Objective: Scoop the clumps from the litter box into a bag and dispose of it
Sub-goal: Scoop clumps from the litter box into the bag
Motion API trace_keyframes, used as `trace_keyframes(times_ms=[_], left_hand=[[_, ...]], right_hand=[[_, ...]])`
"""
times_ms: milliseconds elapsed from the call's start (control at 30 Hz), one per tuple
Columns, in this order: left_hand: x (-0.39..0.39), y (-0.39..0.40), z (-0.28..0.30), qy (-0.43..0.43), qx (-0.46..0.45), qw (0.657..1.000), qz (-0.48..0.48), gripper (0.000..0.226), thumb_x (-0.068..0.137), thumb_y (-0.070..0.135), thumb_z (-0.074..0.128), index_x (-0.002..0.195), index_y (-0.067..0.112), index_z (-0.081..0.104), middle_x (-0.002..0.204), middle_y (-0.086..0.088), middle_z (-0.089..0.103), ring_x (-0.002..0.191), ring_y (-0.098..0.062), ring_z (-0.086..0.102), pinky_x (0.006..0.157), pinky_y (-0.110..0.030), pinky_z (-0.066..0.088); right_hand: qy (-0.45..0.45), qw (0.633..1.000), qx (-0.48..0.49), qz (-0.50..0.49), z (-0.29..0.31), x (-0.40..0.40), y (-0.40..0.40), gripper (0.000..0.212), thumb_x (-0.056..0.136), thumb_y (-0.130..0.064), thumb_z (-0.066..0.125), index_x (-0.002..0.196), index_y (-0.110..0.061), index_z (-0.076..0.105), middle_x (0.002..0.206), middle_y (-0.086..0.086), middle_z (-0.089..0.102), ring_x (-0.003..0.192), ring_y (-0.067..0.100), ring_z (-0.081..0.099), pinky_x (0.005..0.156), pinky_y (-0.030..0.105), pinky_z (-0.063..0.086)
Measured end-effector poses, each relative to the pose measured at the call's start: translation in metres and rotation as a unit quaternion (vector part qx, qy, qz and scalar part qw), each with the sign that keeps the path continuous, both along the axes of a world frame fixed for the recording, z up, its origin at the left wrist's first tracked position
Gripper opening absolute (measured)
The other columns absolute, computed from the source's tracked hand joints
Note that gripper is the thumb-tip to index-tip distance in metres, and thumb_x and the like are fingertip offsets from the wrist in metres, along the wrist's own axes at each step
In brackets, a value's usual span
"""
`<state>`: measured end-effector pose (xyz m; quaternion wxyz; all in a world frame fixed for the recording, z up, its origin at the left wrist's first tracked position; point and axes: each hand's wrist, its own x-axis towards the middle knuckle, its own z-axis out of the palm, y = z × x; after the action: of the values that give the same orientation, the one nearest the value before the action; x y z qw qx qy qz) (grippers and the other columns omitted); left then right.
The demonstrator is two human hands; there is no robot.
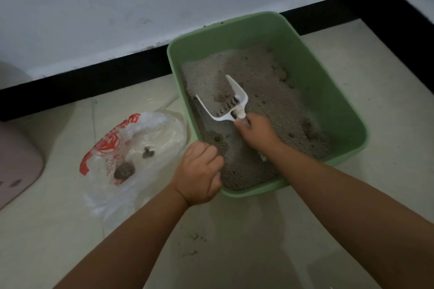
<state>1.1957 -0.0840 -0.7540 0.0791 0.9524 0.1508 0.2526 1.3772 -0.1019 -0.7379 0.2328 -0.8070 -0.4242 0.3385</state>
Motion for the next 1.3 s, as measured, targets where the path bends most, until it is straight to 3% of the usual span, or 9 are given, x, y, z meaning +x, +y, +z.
trace_keyframes(times_ms=[167, 333, 533, 767, 867, 967, 1100, 1200, 1300], left_hand=[[0.0, 0.0, -0.001, -0.002, 0.013, 1.0, 0.006, 0.02, 0.079, 0.019, 0.035, 0.065, 0.008, 0.044, 0.064, -0.012, 0.045, 0.067, -0.023, 0.032, 0.069, -0.034, 0.03], [0.0, 0.001, 0.0, 0.007, 0.022, 1.0, 0.004, 0.025, 0.078, 0.02, 0.035, 0.061, 0.006, 0.048, 0.062, -0.012, 0.046, 0.066, -0.022, 0.031, 0.069, -0.034, 0.03], [0.002, 0.0, -0.001, -0.004, 0.027, 1.0, -0.007, 0.007, 0.076, 0.019, 0.036, 0.072, 0.014, 0.032, 0.061, -0.011, 0.045, 0.065, -0.021, 0.029, 0.066, -0.032, 0.028], [0.0, 0.001, 0.001, 0.008, 0.034, 0.999, 0.012, 0.019, 0.073, 0.021, 0.039, 0.063, 0.007, 0.048, 0.062, -0.013, 0.048, 0.067, -0.023, 0.031, 0.068, -0.033, 0.03], [-0.002, -0.002, -0.001, 0.01, 0.034, 0.999, 0.027, 0.018, 0.081, 0.027, 0.038, 0.081, 0.01, 0.042, 0.082, -0.014, 0.05, 0.077, -0.025, 0.037, 0.076, -0.037, 0.034], [-0.02, 0.005, 0.007, 0.001, 0.012, 0.991, 0.131, 0.029, 0.086, 0.035, 0.037, 0.1, 0.01, 0.043, 0.107, -0.011, 0.04, 0.097, -0.026, 0.041, 0.089, -0.038, 0.032], [-0.07, 0.033, 0.027, 0.045, -0.044, 0.924, 0.378, 0.044, 0.075, 0.025, 0.049, 0.113, 0.002, 0.048, 0.116, -0.026, 0.052, 0.108, -0.039, 0.047, 0.093, -0.048, 0.042], [-0.111, 0.049, 0.037, 0.104, -0.161, 0.82, 0.54, 0.052, 0.082, 0.017, 0.061, 0.128, -0.003, 0.045, 0.135, -0.027, 0.039, 0.125, -0.043, 0.035, 0.104, -0.048, 0.029], [-0.14, 0.057, 0.035, 0.132, -0.306, 0.73, 0.597, 0.043, 0.09, 0.021, 0.053, 0.125, -0.004, 0.045, 0.126, -0.027, 0.049, 0.115, -0.041, 0.047, 0.094, -0.043, 0.04]], right_hand=[[-0.01, 0.997, 0.057, -0.052, 0.019, 0.025, -0.007, 0.027, 0.095, -0.023, 0.048, 0.096, 0.001, 0.059, 0.081, 0.009, 0.05, 0.078, 0.018, 0.046, 0.059, 0.026, 0.029], [-0.1, 0.994, 0.012, 0.041, 0.031, 0.042, -0.019, 0.026, 0.094, -0.026, 0.049, 0.082, -0.003, 0.053, 0.072, 0.009, 0.048, 0.068, 0.02, 0.044, 0.049, 0.025, 0.025], [-0.088, 0.996, 0.006, 0.026, 0.035, 0.049, -0.028, 0.022, 0.094, -0.025, 0.05, 0.079, -0.01, 0.048, 0.059, -0.007, 0.038, 0.054, 0.001, 0.033, 0.045, 0.014, 0.023], [-0.079, 0.994, -0.022, 0.066, 0.037, 0.046, -0.032, 0.031, 0.093, -0.024, 0.052, 0.064, -0.014, 0.046, 0.056, -0.005, 0.037, 0.053, 0.006, 0.035, 0.047, 0.02, 0.023], [-0.055, 0.997, -0.012, 0.049, 0.043, 0.04, -0.032, 0.039, 0.094, -0.022, 0.052, 0.057, -0.026, 0.039, 0.056, -0.007, 0.037, 0.052, 0.003, 0.033, 0.047, 0.019, 0.024], [-0.074, 0.994, -0.006, 0.086, 0.053, 0.028, -0.03, 0.033, 0.092, -0.022, 0.054, 0.061, -0.015, 0.046, 0.056, -0.003, 0.039, 0.052, 0.006, 0.034, 0.045, 0.017, 0.026], [-0.058, 0.989, 0.017, 0.133, 0.066, -0.006, -0.017, 0.027, 0.092, -0.02, 0.052, 0.07, -0.006, 0.048, 0.056, -0.001, 0.038, 0.051, 0.009, 0.034, 0.047, 0.023, 0.024], [-0.073, 0.982, -0.005, 0.173, 0.073, -0.038, -0.001, 0.025, 0.091, -0.013, 0.049, 0.067, -0.008, 0.045, 0.059, 0.0, 0.041, 0.056, 0.015, 0.041, 0.046, 0.023, 0.025], [-0.13, 0.958, -0.029, 0.255, 0.08, -0.074, 0.01, 0.02, 0.09, -0.009, 0.047, 0.072, -0.015, 0.053, 0.086, 0.01, 0.06, 0.082, 0.024, 0.054, 0.062, 0.026, 0.041]])
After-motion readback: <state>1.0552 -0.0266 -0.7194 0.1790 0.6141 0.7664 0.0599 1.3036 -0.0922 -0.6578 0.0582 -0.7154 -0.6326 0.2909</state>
